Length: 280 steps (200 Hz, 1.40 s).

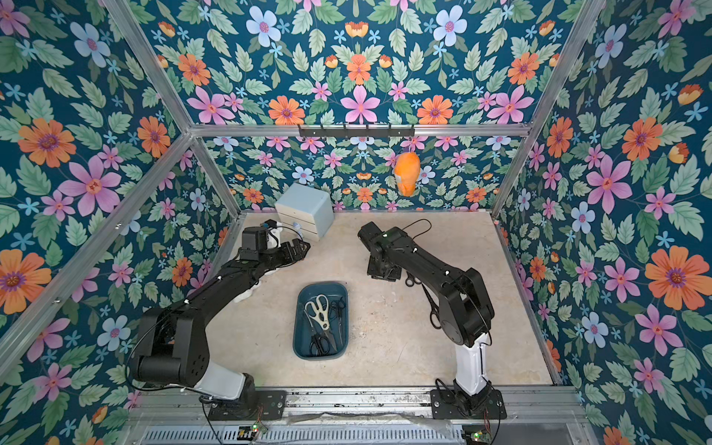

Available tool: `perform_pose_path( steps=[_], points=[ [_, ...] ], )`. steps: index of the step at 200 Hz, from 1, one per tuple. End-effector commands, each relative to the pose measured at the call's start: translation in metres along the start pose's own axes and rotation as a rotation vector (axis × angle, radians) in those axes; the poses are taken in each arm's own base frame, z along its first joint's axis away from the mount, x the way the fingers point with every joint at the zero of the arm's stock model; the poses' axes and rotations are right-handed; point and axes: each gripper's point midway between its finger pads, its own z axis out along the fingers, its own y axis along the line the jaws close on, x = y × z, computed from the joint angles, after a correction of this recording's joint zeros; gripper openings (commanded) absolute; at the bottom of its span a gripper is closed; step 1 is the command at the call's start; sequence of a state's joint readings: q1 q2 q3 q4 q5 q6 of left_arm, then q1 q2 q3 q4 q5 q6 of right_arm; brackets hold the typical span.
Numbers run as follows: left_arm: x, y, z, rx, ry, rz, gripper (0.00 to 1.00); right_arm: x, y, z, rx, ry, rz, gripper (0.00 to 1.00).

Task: Put the scissors into the storage box
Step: Pick up the scissors from the center of the board.

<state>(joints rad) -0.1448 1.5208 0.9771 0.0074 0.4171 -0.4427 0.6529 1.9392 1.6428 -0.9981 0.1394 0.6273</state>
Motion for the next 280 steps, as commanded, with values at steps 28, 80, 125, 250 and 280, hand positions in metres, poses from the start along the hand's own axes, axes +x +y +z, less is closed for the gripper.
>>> perform_pose_path(
  steps=[28,80,125,250,280],
  points=[
    [-0.003,-0.006,0.003,0.025,-0.006,0.013,0.99,-0.024,-0.044,0.031,0.125,-0.017,-0.056,0.36],
    [-0.001,-0.004,0.005,0.016,0.001,0.012,0.99,-0.039,-0.064,0.062,0.136,0.041,-0.019,0.35],
    [0.001,-0.001,0.006,0.006,0.005,0.012,0.99,-0.041,-0.064,0.08,0.109,0.062,-0.007,0.32],
    [0.002,0.002,0.007,-0.01,0.008,0.014,0.99,-0.021,-0.065,0.103,0.067,0.116,0.066,0.24],
    [0.001,0.002,0.007,-0.008,0.008,0.013,0.99,-0.016,-0.068,0.096,0.058,0.109,0.094,0.26]
  ],
)
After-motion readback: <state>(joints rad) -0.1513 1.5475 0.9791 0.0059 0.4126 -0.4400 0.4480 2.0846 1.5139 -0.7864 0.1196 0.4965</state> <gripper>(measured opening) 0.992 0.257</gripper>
